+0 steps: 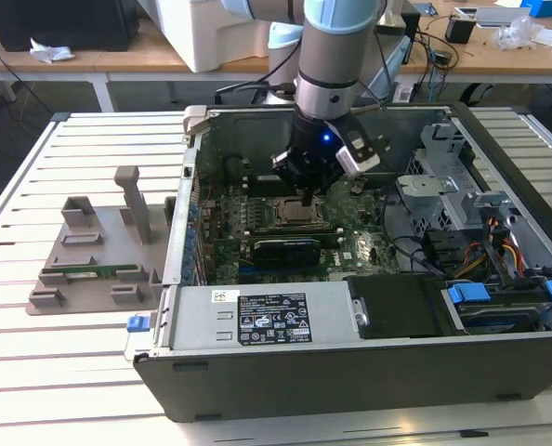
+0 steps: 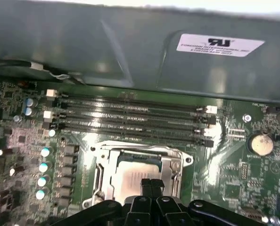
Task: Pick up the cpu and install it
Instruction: 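Install the second cpu locking lever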
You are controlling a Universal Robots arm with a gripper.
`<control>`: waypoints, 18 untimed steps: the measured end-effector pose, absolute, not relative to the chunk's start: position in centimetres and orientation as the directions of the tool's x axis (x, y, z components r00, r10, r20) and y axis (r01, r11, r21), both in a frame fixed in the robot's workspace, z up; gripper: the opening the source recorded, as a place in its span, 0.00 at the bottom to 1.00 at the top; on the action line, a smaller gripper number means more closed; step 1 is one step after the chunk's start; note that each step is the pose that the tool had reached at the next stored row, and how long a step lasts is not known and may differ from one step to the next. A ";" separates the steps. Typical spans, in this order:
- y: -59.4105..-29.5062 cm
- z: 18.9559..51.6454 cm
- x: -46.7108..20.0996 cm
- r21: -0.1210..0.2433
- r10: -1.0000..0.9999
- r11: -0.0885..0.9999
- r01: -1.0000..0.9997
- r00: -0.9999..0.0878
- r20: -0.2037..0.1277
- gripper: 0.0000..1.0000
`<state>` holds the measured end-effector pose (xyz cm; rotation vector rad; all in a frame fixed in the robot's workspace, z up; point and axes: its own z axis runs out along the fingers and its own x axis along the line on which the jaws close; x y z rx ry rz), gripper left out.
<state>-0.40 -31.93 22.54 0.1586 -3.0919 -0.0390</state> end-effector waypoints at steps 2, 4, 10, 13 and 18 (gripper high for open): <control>-31.9 23.2 -0.4 0.019 -0.102 0.995 -0.102 -0.994 0.045 0.11; -31.9 24.2 -0.4 0.017 -0.102 0.995 -0.102 -0.994 0.045 0.11; -31.8 27.0 -0.4 0.017 -0.102 0.995 -0.102 -0.994 0.045 0.11; -31.8 28.1 -0.4 0.017 -0.102 0.995 -0.102 -0.994 0.045 0.11; -31.8 29.9 -0.4 0.017 -0.102 0.995 -0.102 -0.994 0.045 0.11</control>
